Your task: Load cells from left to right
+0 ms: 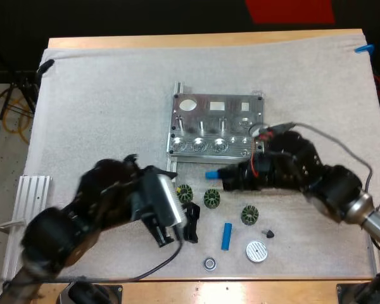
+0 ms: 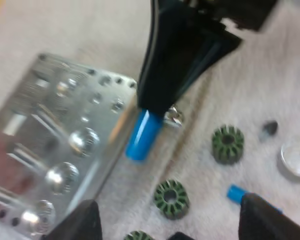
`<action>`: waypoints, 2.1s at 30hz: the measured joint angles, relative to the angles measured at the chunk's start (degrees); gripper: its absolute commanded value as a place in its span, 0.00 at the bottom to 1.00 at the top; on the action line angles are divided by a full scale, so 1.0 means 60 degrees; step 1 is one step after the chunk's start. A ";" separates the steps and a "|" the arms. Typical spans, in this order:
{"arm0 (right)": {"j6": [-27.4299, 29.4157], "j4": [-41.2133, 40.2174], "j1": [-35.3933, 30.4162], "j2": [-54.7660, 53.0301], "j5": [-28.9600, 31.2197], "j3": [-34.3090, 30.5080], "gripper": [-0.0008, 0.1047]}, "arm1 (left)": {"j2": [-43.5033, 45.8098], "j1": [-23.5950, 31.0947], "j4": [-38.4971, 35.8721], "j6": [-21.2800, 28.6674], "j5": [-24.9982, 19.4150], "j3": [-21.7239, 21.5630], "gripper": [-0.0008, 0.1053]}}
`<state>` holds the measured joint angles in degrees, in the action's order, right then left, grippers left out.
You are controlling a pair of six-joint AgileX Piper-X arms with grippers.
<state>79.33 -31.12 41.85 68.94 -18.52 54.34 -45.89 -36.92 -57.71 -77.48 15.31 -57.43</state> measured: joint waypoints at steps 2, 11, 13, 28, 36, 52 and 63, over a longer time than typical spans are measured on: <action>0.0623 -0.0820 -0.0254 0.0307 0.0602 0.0647 0.01 | 0.0508 0.0217 0.0000 -0.0276 0.0000 0.0021 0.55; 0.2387 -0.2916 -0.0718 0.2557 0.2519 0.3406 0.01 | 0.2240 0.0604 0.0000 -0.1671 -0.0111 0.0913 0.55; 0.2670 -0.3171 -0.0718 0.3025 0.2749 0.3919 0.01 | 0.2474 0.0604 0.0000 -0.1960 -0.0194 0.1086 0.55; 0.2991 -0.3935 -0.1080 0.5805 0.3266 0.5658 0.01 | 0.3122 0.0604 0.0000 -0.2516 -0.0491 0.1312 0.55; 0.2991 -0.4234 -0.1080 0.6126 0.3485 0.5658 0.01 | 0.3122 0.0604 0.0000 -0.2514 -0.0491 0.1312 0.55; 0.3092 -0.4078 -0.1080 0.6256 0.3495 0.5726 0.01 | 0.3122 0.0604 0.0000 -0.2514 -0.0491 0.1312 0.55; 0.3064 -0.4293 -0.1080 0.6361 0.3299 0.5779 0.01 | 0.3122 0.0604 0.0000 -0.2514 -0.0491 0.1312 0.55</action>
<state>97.72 -56.87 35.37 107.10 1.27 89.01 -27.16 -33.30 -57.71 -92.57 12.37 -49.55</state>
